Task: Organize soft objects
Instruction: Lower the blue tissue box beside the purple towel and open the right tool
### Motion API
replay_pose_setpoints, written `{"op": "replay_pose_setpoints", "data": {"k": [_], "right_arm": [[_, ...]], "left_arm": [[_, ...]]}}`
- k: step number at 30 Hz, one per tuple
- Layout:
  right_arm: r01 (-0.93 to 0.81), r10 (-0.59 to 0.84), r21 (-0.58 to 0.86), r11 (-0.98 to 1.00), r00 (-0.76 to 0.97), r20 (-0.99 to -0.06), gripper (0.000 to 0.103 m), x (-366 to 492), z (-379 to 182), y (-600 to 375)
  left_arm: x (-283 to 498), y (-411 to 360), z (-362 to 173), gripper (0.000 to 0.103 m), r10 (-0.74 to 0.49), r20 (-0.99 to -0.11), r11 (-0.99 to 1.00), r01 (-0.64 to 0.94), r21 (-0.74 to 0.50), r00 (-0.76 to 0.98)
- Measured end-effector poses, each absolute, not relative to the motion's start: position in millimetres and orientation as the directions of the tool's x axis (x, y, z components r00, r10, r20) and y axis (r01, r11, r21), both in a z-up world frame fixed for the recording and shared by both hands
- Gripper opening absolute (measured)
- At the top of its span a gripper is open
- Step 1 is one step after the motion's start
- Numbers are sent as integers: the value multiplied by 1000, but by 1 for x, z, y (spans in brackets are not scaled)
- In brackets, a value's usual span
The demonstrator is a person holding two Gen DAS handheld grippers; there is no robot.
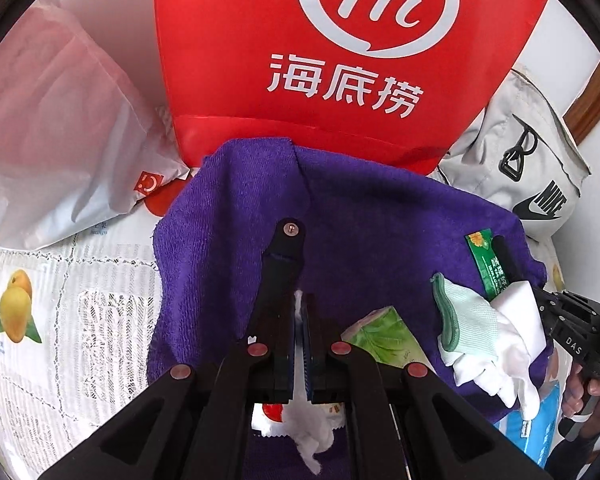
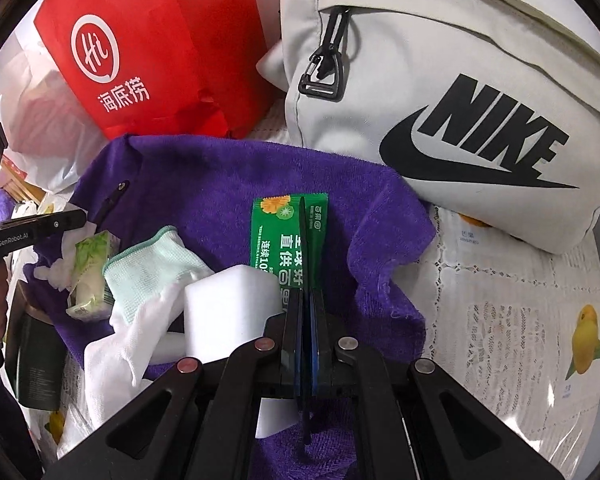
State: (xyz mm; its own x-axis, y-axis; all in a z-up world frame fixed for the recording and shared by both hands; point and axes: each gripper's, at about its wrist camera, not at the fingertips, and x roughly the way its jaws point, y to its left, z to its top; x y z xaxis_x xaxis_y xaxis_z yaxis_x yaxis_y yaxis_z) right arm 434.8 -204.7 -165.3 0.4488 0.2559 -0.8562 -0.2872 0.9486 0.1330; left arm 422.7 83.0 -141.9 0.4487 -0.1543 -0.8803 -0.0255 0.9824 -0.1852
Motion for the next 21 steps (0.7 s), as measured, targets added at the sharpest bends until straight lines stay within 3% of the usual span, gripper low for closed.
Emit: {"op": "replay_pose_setpoints", "data": {"k": [2, 3, 5, 6, 11, 16, 21], "right_arm": [[-284, 254, 130, 950, 460, -851, 7, 433, -159, -208], [-284, 256, 132, 950, 464, -848, 10, 432, -156, -209], [-282, 258, 132, 950, 478, -840, 25, 427, -148, -211], [-283, 258, 129, 950, 485, -836, 27, 423, -144, -211], [-299, 267, 125, 946, 500, -824, 28, 402, -125, -210], [-310, 280, 127, 942, 518, -809, 28, 369, -108, -211], [-325, 304, 141, 935, 531, -791, 37, 331, -94, -208]], "left_arm": [[423, 82, -144, 14, -147, -885, 983, -32, -179, 442], [423, 81, -145, 25, -143, -888, 984, -37, -176, 437], [420, 82, -142, 35, -130, -884, 985, -45, -168, 449], [417, 85, -139, 39, -127, -882, 985, -47, -166, 454], [402, 91, -122, 42, -113, -879, 985, -61, -159, 464], [378, 89, -97, 51, -58, -869, 992, -69, -106, 492], [344, 85, -74, 53, -38, -844, 995, -55, -80, 536]]}}
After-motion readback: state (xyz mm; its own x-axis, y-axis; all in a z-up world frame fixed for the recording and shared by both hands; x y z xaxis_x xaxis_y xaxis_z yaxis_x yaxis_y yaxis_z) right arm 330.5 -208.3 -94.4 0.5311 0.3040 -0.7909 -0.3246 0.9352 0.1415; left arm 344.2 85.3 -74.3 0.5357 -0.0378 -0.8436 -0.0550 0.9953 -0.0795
